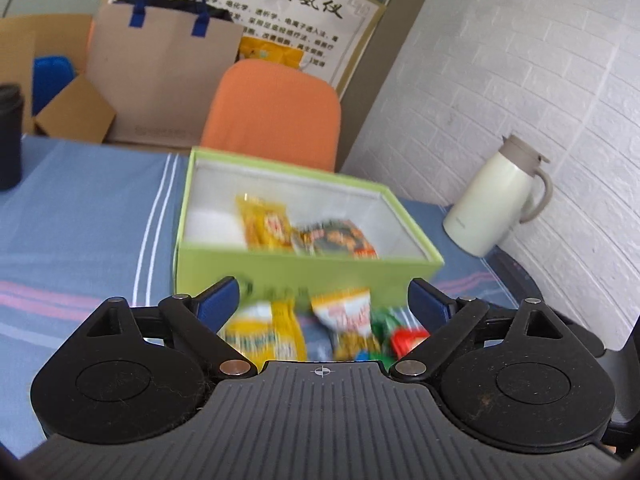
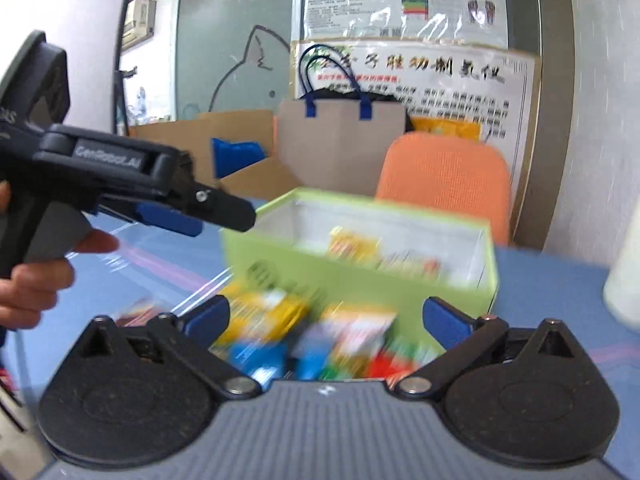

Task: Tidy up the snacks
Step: 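Move the left gripper to the pile and grasp the red-date bag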

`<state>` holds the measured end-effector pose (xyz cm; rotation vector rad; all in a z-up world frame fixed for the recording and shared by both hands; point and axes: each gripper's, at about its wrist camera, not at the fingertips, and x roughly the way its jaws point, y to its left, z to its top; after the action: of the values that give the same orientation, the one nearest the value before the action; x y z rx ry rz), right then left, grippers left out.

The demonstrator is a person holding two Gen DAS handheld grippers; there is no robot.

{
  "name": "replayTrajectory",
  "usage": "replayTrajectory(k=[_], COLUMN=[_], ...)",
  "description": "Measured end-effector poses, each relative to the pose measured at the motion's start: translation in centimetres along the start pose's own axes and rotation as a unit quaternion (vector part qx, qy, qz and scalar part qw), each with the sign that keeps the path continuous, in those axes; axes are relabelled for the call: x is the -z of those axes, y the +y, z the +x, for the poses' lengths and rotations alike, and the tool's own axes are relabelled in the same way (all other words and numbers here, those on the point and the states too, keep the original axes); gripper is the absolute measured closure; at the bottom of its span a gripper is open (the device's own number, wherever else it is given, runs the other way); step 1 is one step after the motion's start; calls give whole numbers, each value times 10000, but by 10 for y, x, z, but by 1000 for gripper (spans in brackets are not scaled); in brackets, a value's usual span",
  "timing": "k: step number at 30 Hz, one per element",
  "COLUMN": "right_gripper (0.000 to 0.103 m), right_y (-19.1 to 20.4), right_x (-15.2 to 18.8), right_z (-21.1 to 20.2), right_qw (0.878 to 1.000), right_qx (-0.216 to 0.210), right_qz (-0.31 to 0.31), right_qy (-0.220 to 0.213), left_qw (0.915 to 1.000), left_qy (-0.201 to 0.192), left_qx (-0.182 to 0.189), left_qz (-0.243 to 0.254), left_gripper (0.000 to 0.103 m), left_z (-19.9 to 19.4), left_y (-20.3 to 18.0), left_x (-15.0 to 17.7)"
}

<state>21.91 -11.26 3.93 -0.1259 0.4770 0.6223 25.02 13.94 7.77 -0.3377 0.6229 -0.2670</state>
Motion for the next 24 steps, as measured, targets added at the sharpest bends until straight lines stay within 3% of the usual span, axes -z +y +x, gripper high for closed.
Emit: replayTrajectory(k=[5, 8, 13, 15, 17, 19, 21, 24], right_gripper=[1, 1, 1, 1, 2, 2, 1, 1], right_y=[39, 61, 92, 102, 111, 118, 125, 130], right_x=[34, 40, 42, 45, 48, 50, 53, 51], right_z=[-9, -3, 19, 24, 20, 17, 15, 15], right_qw=[9989, 9990, 9956, 9940, 9934, 9927, 9912, 9920], right_qx=[-349, -339, -415, -429, -329, -430, -535, -339], right_qz=[152, -123, -712, -833, -933, -952, -1018, -1071], right_qy=[266, 262, 436, 563, 581, 610, 659, 581], left_qw=[9989, 9982, 9959, 9938, 9914, 9894, 9886, 9899], left_qy=[400, 430, 613, 738, 927, 1019, 1062, 1000], left_qx=[-166, -282, 116, 233, 291, 443, 571, 503], left_qz=[-199, -313, -647, -795, -876, -931, -905, -871], left_gripper=[22, 22, 26, 32, 46, 51, 52, 50], left_z=[-30, -45, -39, -32, -27, -29, -35, -39], left_y=[-9, -10, 4, 9, 16, 25, 32, 41], left_x=[61, 86, 91, 93, 97, 103, 110, 111])
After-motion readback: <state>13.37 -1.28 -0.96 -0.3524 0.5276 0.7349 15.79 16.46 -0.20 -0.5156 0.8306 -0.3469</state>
